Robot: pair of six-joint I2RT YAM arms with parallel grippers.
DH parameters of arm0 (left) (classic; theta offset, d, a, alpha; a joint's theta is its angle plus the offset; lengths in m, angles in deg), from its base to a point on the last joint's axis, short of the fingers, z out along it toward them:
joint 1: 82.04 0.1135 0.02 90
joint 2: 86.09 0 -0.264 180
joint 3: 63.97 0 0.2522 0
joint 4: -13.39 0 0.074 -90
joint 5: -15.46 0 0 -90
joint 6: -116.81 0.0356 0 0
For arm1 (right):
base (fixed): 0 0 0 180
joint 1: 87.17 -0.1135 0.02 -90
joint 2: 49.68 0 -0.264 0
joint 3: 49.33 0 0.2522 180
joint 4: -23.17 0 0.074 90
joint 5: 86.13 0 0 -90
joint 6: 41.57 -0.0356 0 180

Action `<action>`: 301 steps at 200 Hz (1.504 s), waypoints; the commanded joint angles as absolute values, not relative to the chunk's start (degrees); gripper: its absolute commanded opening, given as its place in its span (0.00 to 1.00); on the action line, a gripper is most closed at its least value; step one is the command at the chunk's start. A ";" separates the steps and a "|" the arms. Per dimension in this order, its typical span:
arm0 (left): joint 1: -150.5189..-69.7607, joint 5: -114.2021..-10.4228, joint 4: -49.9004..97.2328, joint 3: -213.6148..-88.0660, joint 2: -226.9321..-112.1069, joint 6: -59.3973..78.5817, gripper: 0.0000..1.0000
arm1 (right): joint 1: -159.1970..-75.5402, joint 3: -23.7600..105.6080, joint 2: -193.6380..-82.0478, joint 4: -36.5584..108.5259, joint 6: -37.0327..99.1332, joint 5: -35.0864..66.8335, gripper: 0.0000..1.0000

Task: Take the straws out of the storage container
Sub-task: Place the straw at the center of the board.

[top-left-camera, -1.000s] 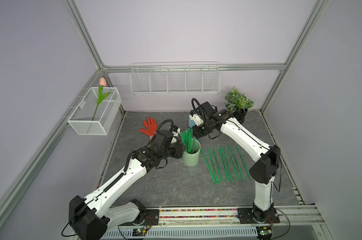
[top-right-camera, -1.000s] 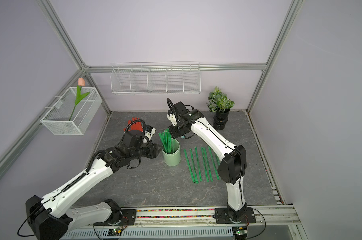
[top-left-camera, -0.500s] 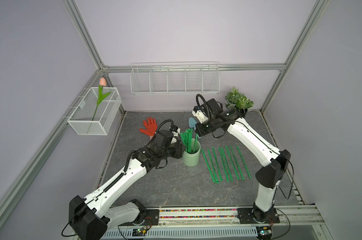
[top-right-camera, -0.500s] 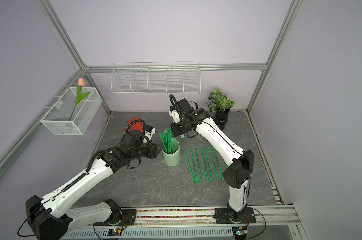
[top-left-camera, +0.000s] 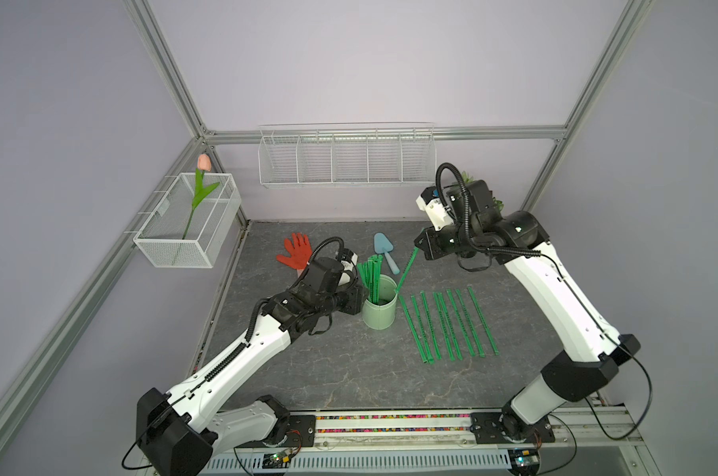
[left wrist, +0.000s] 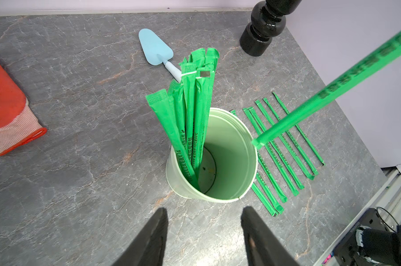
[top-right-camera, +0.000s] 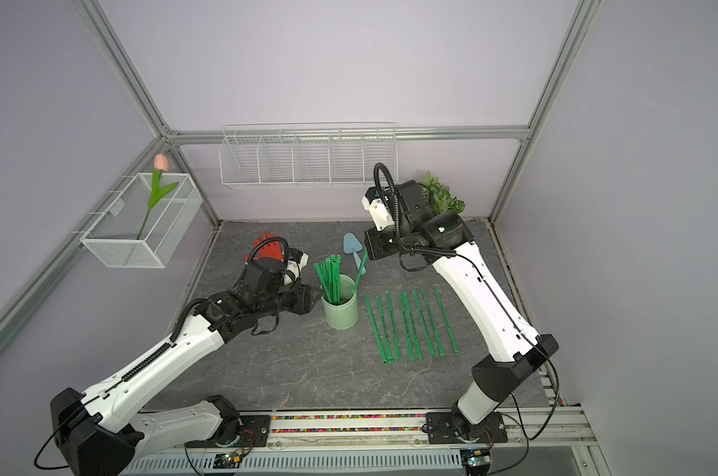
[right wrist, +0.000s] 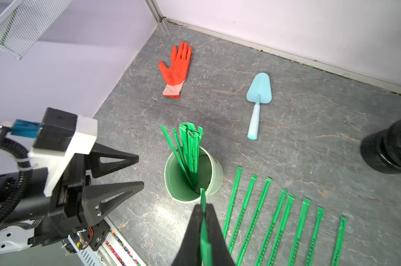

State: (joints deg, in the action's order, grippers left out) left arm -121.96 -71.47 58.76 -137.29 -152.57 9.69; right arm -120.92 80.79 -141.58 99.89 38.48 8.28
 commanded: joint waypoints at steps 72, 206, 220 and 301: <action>-122.12 -70.41 58.52 -137.68 -151.83 9.54 0.55 | -110.87 75.46 -133.01 118.02 41.06 -13.47 0.07; -122.12 -70.50 58.69 -137.77 -151.75 9.60 0.55 | -93.61 62.90 -151.65 123.71 42.02 -12.48 0.07; -122.11 -70.59 58.79 -137.77 -151.79 9.68 0.55 | -93.07 62.27 -154.20 123.08 42.37 -12.65 0.07; -122.12 -70.94 58.96 -137.77 -152.05 9.83 0.55 | -90.87 64.73 -165.47 120.08 44.12 -11.54 0.07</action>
